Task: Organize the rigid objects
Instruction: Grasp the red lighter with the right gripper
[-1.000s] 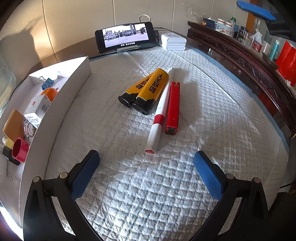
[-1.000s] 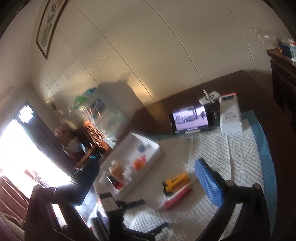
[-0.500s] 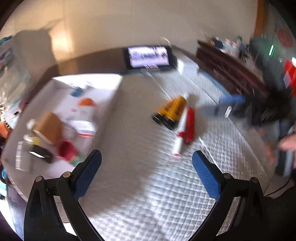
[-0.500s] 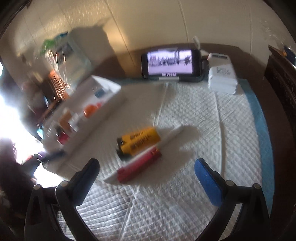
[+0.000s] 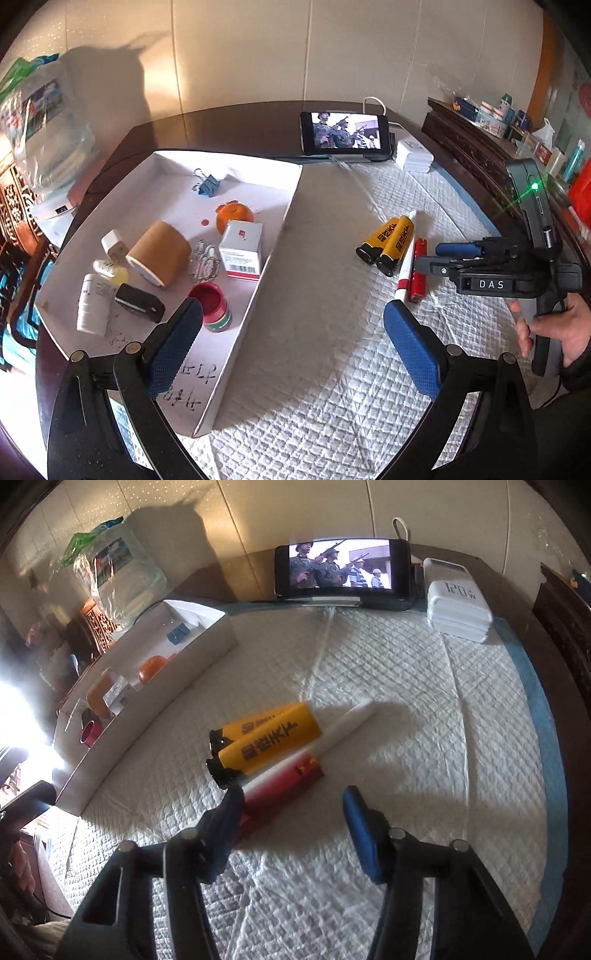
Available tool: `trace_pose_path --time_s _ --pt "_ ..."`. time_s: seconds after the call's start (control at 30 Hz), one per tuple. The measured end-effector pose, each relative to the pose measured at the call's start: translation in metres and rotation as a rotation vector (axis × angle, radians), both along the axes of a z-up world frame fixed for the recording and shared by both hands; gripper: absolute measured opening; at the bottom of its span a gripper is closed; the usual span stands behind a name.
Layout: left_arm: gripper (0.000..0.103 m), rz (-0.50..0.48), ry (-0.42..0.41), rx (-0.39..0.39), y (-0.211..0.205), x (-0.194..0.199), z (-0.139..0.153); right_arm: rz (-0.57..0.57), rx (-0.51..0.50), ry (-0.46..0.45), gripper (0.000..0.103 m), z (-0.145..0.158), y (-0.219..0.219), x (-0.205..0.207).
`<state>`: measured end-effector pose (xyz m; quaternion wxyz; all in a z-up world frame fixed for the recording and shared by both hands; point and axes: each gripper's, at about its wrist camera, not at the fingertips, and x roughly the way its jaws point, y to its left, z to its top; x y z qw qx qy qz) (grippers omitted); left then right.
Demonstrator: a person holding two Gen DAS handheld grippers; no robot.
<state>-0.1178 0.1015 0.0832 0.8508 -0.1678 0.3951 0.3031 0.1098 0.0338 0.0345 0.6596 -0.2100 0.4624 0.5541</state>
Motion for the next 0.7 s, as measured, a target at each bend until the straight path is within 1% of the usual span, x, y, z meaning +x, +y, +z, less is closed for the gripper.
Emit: trace_pose_path --time_s 0.07,0.1,0.13,0.17,0.23,0.3,0.33,0.37,0.4,0.43,0.5,0.53,0.6,0.7 --pt "0.100 -0.016 0.005 0.003 0.000 0.005 0.000 0.005 -0.004 0.005 0.054 0.000 0.003 -0.002" --pt "0.099 -0.022 0.007 0.005 0.000 0.007 0.000 0.015 -0.009 0.005 0.050 -0.002 0.005 -0.005" --pt "0.099 -0.029 0.009 0.004 0.000 0.010 0.001 0.028 -0.011 0.015 0.043 -0.003 0.008 -0.009" --pt "0.094 -0.037 0.011 -0.001 0.001 0.012 0.001 0.041 -0.010 0.023 0.042 -0.003 0.008 -0.013" --pt "0.075 -0.060 0.023 -0.017 0.005 0.018 -0.001 0.057 -0.008 0.010 0.041 -0.002 0.007 -0.018" --pt "0.065 -0.082 0.043 -0.037 0.008 0.026 -0.004 0.056 -0.009 0.021 0.039 -0.001 0.004 -0.015" --pt "0.065 -0.096 0.050 -0.045 0.009 0.031 -0.007 0.043 -0.018 0.027 0.035 -0.002 0.001 -0.012" --pt "0.065 -0.109 0.058 -0.049 0.010 0.037 -0.009 0.024 -0.018 0.041 0.035 -0.002 -0.003 -0.006" --pt "0.064 -0.123 0.064 -0.054 0.010 0.042 -0.011 0.007 -0.019 0.043 0.030 -0.002 -0.007 -0.001" --pt "0.060 -0.142 0.070 -0.060 0.009 0.049 -0.014 -0.016 -0.024 0.032 0.026 0.000 -0.011 0.005" --pt "0.059 -0.170 0.082 -0.069 0.008 0.062 -0.018 -0.045 -0.034 0.025 0.022 0.002 -0.017 0.015" --pt "0.059 -0.185 0.089 -0.070 0.007 0.069 -0.021 -0.056 -0.031 0.033 0.022 0.003 -0.019 0.020" --pt "0.059 -0.199 0.110 -0.075 0.008 0.083 -0.027 -0.063 -0.012 0.078 0.022 0.003 -0.022 0.025" --pt "0.059 -0.197 0.123 -0.090 0.014 0.094 -0.032 -0.047 0.011 0.117 0.022 0.003 -0.022 0.021"
